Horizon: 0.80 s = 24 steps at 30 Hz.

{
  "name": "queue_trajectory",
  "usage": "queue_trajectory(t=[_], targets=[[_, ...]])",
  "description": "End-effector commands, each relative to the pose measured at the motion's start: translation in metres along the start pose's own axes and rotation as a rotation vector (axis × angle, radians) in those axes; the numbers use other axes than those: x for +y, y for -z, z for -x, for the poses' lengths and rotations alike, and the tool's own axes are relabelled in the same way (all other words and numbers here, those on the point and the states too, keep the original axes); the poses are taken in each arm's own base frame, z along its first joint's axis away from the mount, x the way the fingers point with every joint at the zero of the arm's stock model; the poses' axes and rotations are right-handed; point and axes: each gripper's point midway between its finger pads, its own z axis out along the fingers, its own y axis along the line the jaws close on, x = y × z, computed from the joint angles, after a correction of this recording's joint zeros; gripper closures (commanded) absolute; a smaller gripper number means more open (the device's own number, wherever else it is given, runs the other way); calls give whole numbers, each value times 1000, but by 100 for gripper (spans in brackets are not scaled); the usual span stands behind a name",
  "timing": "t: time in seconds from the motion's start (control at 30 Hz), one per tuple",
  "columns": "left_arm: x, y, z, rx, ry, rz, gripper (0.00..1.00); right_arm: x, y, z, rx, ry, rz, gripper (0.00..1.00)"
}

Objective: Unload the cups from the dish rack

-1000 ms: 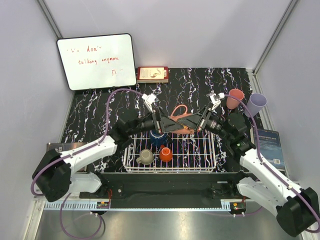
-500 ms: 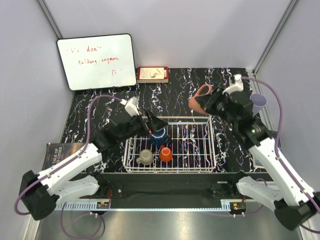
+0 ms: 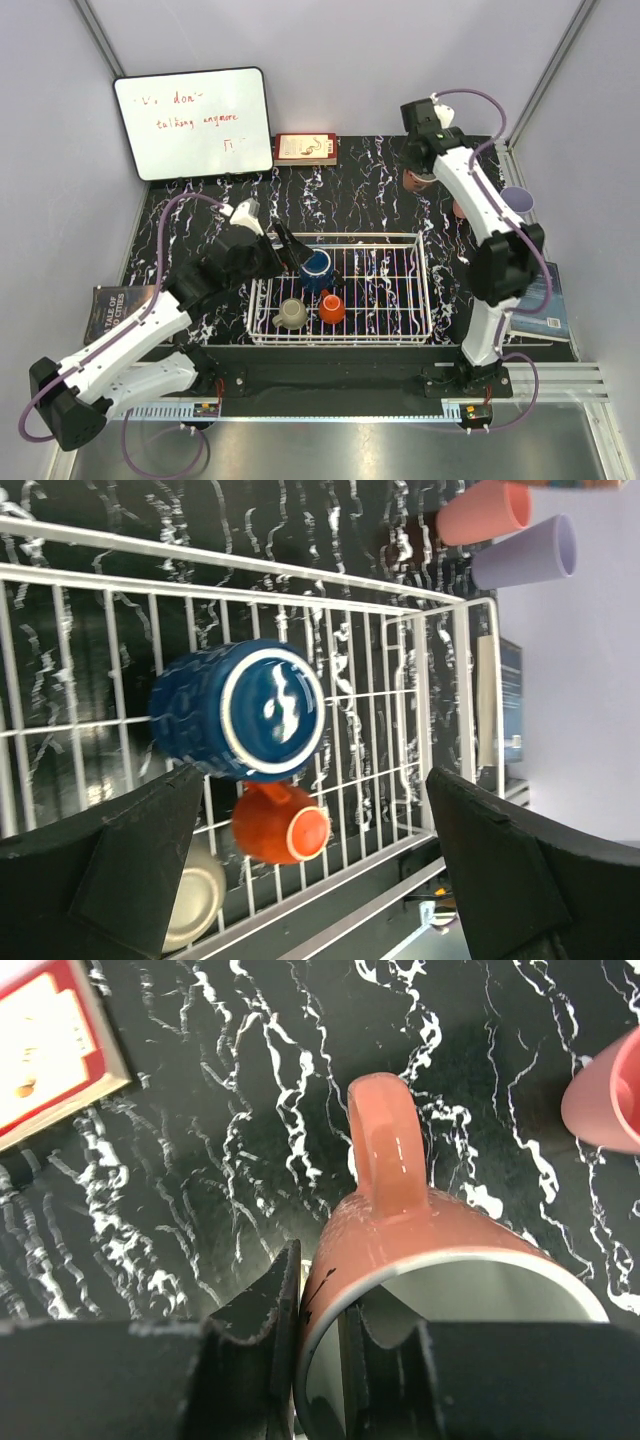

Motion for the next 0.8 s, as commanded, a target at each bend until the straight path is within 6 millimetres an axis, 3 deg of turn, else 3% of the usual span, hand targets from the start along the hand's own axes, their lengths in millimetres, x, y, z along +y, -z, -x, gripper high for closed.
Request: queue_trajectory(t=[0.0, 0.07, 0.1, 0.17, 0.2, 0.27, 0.3, 0.37, 0.6, 0.77], targets=[[-3, 14, 19, -66, -39, 8, 2, 5, -1, 34, -50, 29, -62, 100], [1, 13, 16, -55, -46, 23, 2, 5, -6, 38, -33, 10, -73, 100], [3, 11, 14, -50, -47, 30, 2, 3, -23, 29, 8, 11, -89, 100], [7, 9, 11, -37, -52, 46, 2, -3, -29, 34, 29, -24, -107, 100], [8, 8, 10, -33, -54, 51, 2, -5, -45, 24, 68, -23, -122, 100], [12, 5, 7, -20, -64, 66, 2, -9, -49, 30, 76, -27, -136, 100], [13, 4, 6, -17, -66, 69, 2, -13, -61, 24, 96, -18, -157, 100], [15, 1, 4, -6, -74, 80, 2, -16, -64, 27, 102, -17, -166, 100], [20, -9, -4, 37, -89, 108, 2, -46, -103, 4, 189, -21, -240, 100], [24, -15, -11, 67, -90, 125, 2, -53, -115, -9, 216, -3, -263, 100]])
